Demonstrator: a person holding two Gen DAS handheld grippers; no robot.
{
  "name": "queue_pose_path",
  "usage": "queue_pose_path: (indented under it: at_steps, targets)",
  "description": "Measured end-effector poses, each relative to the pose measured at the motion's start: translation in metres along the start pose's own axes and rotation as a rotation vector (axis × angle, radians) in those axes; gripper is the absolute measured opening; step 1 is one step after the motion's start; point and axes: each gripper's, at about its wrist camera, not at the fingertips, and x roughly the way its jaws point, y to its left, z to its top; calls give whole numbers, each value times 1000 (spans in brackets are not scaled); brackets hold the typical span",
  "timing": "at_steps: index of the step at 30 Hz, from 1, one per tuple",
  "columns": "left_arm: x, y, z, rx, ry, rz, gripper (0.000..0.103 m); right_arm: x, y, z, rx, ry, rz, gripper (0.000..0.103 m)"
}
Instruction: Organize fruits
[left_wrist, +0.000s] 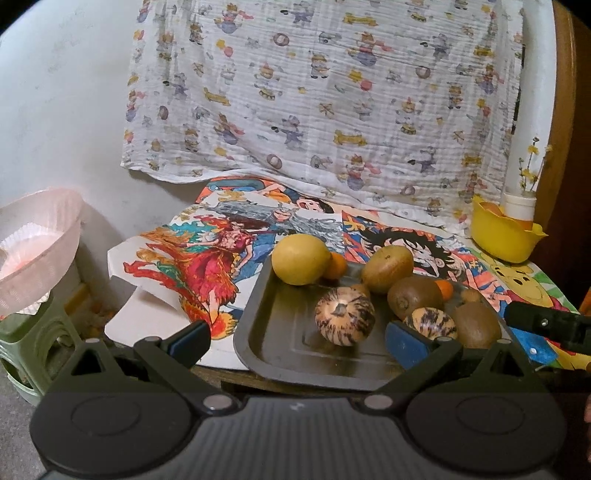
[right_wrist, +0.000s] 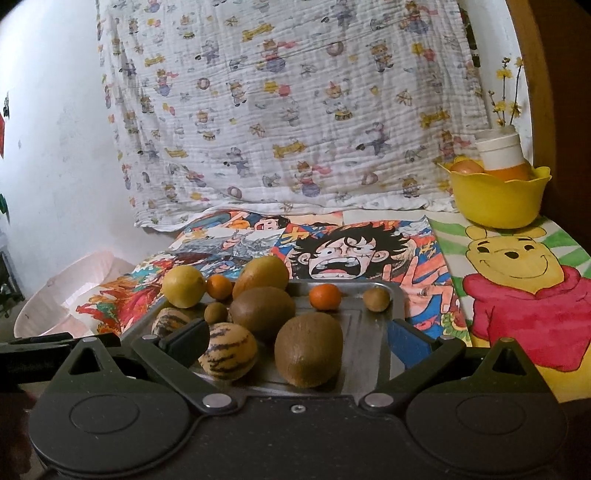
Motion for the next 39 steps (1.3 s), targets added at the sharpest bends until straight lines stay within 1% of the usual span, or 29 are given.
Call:
queue_pose_path:
  at_steps: [2, 4, 7, 9, 12, 19, 26, 39]
  targets:
    - [0, 1, -3, -4, 2, -12, 103, 0, 1, -5, 4, 1, 3, 102]
    - [-1, 3, -7, -5, 9, -27, 102, 0, 3, -10, 3, 21, 19, 102]
    - [-1, 2, -11, 24, 36, -53, 103, -5, 2, -15, 16, 23, 84, 102]
    - [-3, 0, -15, 42, 36, -54, 103, -8, 2, -19, 25, 25, 96, 102]
    - [-5, 0, -20, 49, 41, -50, 103, -7, 1, -23, 56, 59, 112, 102]
    - [-6, 3, -21, 27, 43, -63, 103, -5, 7, -27, 48, 94, 84, 102]
    - [-5, 4, -23, 11, 61, -84, 103, -1, 6, -29, 52, 127, 92, 102]
    - [-4, 4, -25, 5, 64, -74, 103, -1, 5, -30, 54, 129, 89, 102]
